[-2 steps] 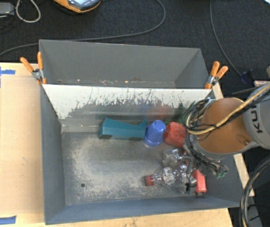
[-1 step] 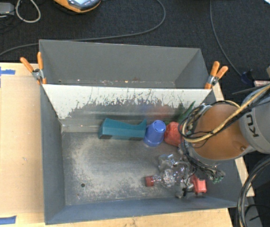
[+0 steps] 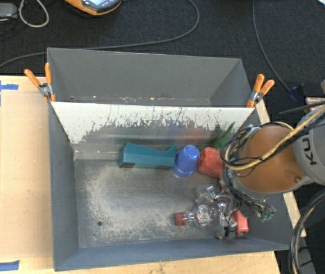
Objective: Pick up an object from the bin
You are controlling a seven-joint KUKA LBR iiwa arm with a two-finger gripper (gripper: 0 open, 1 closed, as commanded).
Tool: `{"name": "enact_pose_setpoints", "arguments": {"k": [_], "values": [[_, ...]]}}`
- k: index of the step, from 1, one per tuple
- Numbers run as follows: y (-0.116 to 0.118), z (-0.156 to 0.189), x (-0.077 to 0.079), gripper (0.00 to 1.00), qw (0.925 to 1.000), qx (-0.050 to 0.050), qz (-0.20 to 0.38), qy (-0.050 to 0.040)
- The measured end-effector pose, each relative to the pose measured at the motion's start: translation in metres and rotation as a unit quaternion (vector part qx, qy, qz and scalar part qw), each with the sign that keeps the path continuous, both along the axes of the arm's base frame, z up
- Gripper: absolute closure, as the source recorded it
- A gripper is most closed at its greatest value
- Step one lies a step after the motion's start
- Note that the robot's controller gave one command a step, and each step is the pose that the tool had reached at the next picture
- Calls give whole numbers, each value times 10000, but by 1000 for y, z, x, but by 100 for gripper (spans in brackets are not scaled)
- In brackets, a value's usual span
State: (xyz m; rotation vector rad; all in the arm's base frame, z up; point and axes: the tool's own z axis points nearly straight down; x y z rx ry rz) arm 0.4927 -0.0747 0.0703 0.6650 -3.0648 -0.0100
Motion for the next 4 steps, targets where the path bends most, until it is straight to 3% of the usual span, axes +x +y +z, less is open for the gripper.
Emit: {"name": "enact_pose_setpoints", "arguments": {"k": [1,2,3,4], "values": [[15,15,-1,100,10000,11,3,2],[15,15,-1,100,10000,10,5,4],[16,35,-1,100,10000,22,-10,76],[19,80,5,100,9994,18,341,20]]}}
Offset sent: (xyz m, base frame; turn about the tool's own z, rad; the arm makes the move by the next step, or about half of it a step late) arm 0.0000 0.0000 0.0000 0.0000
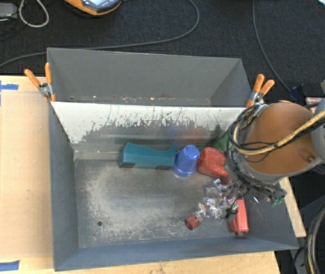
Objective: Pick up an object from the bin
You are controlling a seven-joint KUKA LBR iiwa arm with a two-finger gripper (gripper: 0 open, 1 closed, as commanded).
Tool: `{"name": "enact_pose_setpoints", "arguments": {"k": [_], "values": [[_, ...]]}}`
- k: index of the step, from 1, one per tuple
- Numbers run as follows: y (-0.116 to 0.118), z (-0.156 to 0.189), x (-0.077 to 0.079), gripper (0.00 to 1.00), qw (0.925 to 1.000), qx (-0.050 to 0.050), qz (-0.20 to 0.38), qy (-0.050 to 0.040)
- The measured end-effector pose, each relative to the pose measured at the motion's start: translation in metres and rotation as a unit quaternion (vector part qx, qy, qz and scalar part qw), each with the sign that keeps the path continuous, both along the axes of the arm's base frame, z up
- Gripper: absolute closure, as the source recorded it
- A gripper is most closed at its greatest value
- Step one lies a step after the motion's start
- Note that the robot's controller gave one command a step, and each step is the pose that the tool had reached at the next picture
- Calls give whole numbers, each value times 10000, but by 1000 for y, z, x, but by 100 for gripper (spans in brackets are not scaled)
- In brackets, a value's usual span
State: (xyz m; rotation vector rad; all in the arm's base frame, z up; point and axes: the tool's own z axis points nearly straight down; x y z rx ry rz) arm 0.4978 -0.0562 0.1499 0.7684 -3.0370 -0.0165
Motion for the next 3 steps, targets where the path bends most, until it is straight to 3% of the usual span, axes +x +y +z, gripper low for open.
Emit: {"name": "enact_pose_setpoints", "arguments": {"k": [1,2,3], "values": [[1,9,-7,100,10000,11,-3,66],[-8,-29,19,100,9961,15,878,15],[0,39,14,100,9993,20,380,44]]}}
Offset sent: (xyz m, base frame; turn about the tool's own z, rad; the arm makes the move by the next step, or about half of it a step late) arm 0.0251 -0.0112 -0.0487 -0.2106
